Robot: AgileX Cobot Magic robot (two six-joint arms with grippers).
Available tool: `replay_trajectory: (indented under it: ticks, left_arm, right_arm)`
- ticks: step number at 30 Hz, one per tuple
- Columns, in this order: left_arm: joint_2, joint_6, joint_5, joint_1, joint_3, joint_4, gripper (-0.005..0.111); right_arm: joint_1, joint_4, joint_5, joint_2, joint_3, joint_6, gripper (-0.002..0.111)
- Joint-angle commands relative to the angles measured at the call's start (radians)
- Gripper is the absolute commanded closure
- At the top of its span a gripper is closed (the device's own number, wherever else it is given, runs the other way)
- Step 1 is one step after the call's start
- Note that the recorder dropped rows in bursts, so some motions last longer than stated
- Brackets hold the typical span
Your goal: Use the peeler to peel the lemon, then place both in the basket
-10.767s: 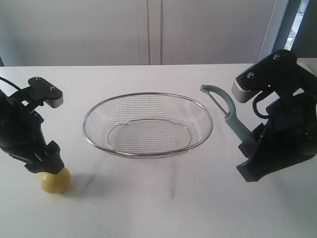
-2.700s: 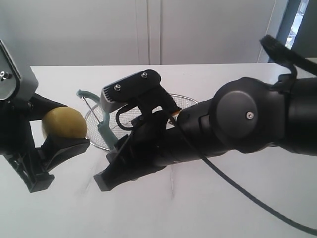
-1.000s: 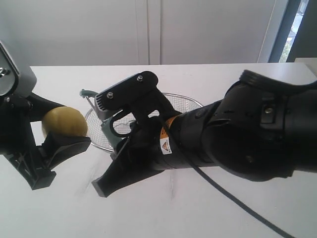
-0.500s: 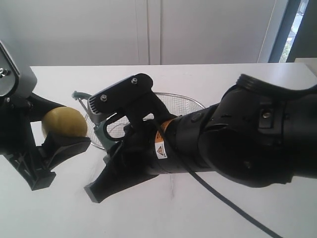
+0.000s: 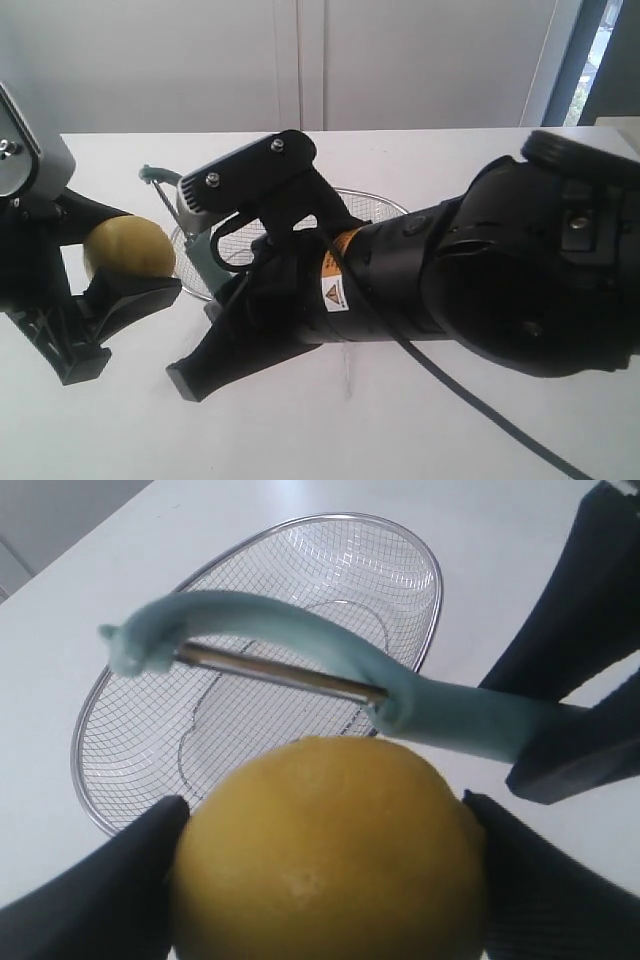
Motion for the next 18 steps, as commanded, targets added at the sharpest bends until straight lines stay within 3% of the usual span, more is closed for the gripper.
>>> replay_trajectory:
  ticks: [1, 18]
  left_arm:
    - [-0.004, -0.011, 0.002, -0.008, 0.005, -0.014, 0.107]
    - [-0.004, -0.011, 0.004, -0.008, 0.005, -0.014, 0.107]
  right_arm:
    - [0.001, 0.002, -0.006, -0.033, 0.002, 0.001, 0.108]
    - [0.001, -0.059, 0.223, -0.388, 0.002, -0.014, 0.108]
